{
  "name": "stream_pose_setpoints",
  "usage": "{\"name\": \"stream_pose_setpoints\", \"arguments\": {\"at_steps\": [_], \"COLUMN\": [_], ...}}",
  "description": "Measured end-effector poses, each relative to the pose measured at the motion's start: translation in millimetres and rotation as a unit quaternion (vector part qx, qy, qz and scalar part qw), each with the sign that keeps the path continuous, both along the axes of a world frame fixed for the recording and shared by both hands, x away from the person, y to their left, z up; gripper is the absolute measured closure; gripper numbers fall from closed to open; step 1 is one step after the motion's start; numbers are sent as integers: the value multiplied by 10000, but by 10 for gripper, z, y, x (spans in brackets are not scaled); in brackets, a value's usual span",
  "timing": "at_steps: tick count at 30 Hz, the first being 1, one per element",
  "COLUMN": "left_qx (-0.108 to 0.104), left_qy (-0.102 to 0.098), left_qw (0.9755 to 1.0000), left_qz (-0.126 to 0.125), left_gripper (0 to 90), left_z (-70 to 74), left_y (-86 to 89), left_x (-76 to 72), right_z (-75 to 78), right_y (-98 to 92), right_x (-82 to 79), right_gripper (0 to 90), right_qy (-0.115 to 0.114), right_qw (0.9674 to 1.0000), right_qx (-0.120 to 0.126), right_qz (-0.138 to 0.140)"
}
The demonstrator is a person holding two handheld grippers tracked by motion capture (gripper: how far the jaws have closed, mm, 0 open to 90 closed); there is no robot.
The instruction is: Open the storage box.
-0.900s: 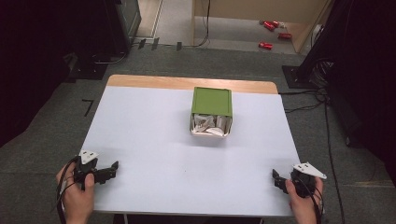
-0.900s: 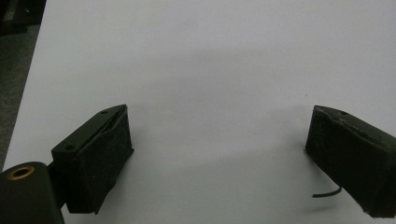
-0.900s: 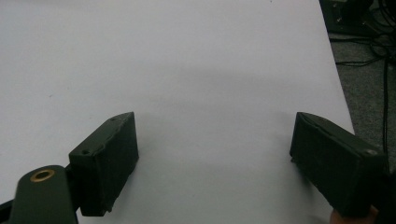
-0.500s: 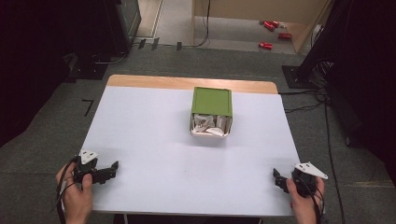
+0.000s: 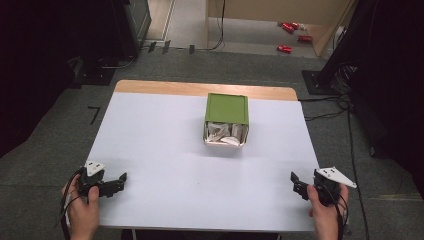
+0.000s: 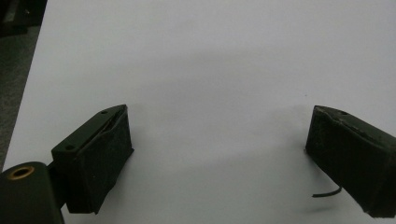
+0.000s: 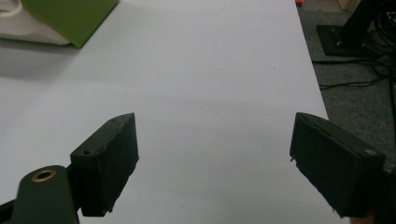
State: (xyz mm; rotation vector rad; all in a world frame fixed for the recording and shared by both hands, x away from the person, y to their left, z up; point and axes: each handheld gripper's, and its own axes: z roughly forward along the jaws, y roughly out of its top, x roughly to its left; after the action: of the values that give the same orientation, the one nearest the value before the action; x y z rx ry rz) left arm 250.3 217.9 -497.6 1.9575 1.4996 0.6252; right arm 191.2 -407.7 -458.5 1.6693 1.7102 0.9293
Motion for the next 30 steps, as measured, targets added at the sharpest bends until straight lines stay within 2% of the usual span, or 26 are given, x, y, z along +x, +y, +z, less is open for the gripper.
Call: {"name": "stream_pose_setpoints", "arguments": {"at_steps": [7,23,30], "left_qx": [-2,-2,-2], "left_qy": [-1,3,4], "left_qw": [10000,10000,10000], "left_qz": [0,0,-1], "left_gripper": [75,75,75], "left_z": [0,0,0], "left_y": [0,0,1], "left_x": [0,0,0], "right_z": [185,354,368], "right_y": [163,465,575], "right_x": [115,361,428], "right_gripper": [152,154,154], "right_qy": [-141,-232,-242], "right_qw": [9997,9986,9982], "right_qx": [24,141,136], "right_qz": [177,450,529]}}
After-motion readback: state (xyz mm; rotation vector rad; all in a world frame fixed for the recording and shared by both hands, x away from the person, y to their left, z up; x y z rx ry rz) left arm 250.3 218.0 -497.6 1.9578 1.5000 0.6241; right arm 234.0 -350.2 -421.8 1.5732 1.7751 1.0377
